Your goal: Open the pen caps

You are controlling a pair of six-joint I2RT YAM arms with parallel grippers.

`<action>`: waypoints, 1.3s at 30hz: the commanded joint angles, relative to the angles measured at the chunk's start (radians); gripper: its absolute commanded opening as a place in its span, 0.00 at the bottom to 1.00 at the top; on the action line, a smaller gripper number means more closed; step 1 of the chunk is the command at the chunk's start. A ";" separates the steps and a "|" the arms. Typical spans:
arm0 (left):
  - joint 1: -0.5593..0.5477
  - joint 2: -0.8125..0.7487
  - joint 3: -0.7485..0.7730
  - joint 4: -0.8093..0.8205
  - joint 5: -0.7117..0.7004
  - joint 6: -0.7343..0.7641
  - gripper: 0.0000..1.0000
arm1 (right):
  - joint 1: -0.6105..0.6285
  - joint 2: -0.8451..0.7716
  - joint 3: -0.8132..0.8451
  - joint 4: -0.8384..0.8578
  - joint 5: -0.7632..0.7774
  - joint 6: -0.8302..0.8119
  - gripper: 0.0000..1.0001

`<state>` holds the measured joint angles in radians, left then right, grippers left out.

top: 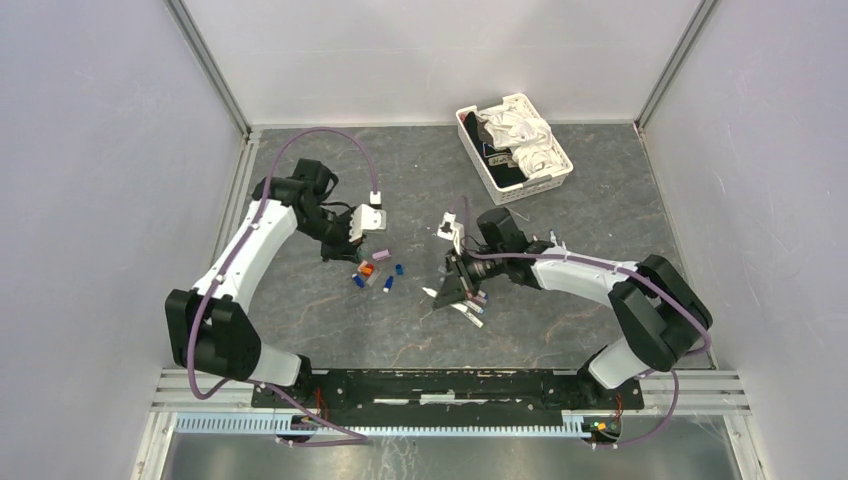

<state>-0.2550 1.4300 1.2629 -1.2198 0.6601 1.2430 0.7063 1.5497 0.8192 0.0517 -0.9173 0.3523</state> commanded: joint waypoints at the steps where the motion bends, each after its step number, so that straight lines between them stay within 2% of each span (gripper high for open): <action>1: 0.033 -0.012 -0.048 0.059 -0.060 0.055 0.02 | -0.040 -0.056 -0.053 -0.112 0.031 -0.081 0.00; 4: 0.033 -0.018 -0.108 0.117 -0.023 0.021 0.02 | -0.082 -0.077 -0.026 -0.194 0.112 -0.131 0.00; 7: 0.031 -0.021 -0.197 0.234 -0.003 -0.035 0.02 | -0.135 -0.109 -0.003 -0.259 0.312 -0.142 0.00; 11: 0.025 -0.013 -0.297 0.409 -0.011 -0.129 0.02 | -0.219 -0.175 -0.026 -0.262 0.525 -0.108 0.00; 15: 0.010 -0.010 -0.359 0.542 -0.050 -0.212 0.12 | -0.278 -0.199 -0.036 -0.276 0.656 -0.115 0.00; 17: -0.009 -0.007 -0.383 0.621 -0.085 -0.253 0.18 | -0.303 -0.191 -0.037 -0.269 0.671 -0.121 0.00; 21: -0.042 0.003 -0.409 0.720 -0.144 -0.320 0.24 | -0.332 -0.152 -0.025 -0.261 0.722 -0.124 0.00; 23: -0.052 0.012 -0.410 0.733 -0.157 -0.331 0.31 | -0.339 -0.135 -0.026 -0.246 0.748 -0.119 0.00; 28: -0.055 0.039 -0.396 0.712 -0.182 -0.340 0.40 | -0.339 -0.094 -0.007 -0.221 0.839 -0.127 0.00; 32: -0.055 0.035 -0.345 0.622 -0.180 -0.321 0.52 | -0.338 -0.057 0.013 -0.216 0.885 -0.145 0.03; 35: -0.055 0.027 -0.281 0.558 -0.204 -0.343 0.57 | -0.339 -0.032 0.018 -0.202 0.902 -0.148 0.05; 36: -0.055 0.023 -0.259 0.536 -0.210 -0.354 0.67 | -0.338 -0.022 0.022 -0.198 0.902 -0.149 0.06; 37: -0.055 0.016 -0.237 0.517 -0.217 -0.369 0.72 | -0.339 -0.013 0.024 -0.197 0.906 -0.148 0.08; 39: -0.055 0.003 -0.195 0.493 -0.235 -0.410 0.76 | -0.338 0.001 0.024 -0.193 0.911 -0.149 0.13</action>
<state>-0.3092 1.4670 0.9619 -0.6548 0.4603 0.9234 0.3702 1.5265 0.8070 -0.1867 -0.0555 0.2138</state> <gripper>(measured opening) 0.721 0.136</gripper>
